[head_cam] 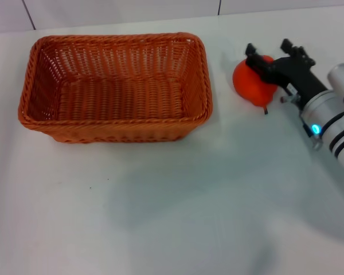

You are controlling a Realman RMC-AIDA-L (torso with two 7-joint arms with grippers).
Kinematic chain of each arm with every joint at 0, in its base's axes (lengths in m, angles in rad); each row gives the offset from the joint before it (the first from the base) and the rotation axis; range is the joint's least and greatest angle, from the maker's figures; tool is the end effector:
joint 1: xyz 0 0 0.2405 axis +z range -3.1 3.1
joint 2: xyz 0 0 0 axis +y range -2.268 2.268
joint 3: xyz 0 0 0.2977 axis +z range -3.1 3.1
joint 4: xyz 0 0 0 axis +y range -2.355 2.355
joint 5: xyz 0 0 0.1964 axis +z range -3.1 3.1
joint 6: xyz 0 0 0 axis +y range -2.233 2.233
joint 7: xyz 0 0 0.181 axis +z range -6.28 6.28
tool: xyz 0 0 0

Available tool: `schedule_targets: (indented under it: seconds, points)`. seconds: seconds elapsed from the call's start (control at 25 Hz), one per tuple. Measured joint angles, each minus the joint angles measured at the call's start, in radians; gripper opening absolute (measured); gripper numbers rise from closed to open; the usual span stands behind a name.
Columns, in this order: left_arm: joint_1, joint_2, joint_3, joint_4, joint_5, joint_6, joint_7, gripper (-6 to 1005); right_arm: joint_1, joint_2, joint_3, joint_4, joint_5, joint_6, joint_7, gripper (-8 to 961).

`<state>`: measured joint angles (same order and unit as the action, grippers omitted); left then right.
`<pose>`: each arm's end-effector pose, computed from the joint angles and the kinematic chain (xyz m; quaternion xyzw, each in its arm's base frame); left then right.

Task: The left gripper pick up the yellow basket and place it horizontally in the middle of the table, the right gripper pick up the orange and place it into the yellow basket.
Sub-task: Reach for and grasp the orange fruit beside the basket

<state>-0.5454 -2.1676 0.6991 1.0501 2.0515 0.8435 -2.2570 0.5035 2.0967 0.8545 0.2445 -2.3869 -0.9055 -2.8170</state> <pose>-0.2839 0.4630 0.0446 -0.6967 -0.4897 -0.3054 0.4260 0.3201 0.4003 -0.0823 -0.3325 -0.7277 -0.5155 0.3069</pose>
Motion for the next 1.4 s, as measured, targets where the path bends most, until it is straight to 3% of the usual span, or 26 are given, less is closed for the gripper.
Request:
schedule_targets:
  seconds: [0.2,0.44,0.76,1.24,1.4]
  points:
    - [0.037,0.0,0.0,-0.011,-0.152,-0.023,0.161,895,-0.002,0.001,-0.021,0.015,0.001,0.039,0.001,924]
    - [0.053,0.005,-0.011,-0.077,-0.244,-0.042,0.266,895,-0.007,0.002,-0.02,0.014,0.005,0.086,0.002,910]
    - [0.075,0.005,-0.01,-0.092,-0.264,-0.045,0.283,894,-0.003,0.001,-0.009,0.009,0.008,0.16,0.002,890]
    - [0.085,0.004,-0.012,-0.092,-0.276,-0.038,0.287,893,-0.015,0.0,0.015,0.009,0.008,0.166,0.002,861]
    - [0.087,0.005,-0.012,-0.093,-0.279,-0.038,0.292,892,-0.016,0.0,0.016,0.01,0.008,0.165,0.003,714]
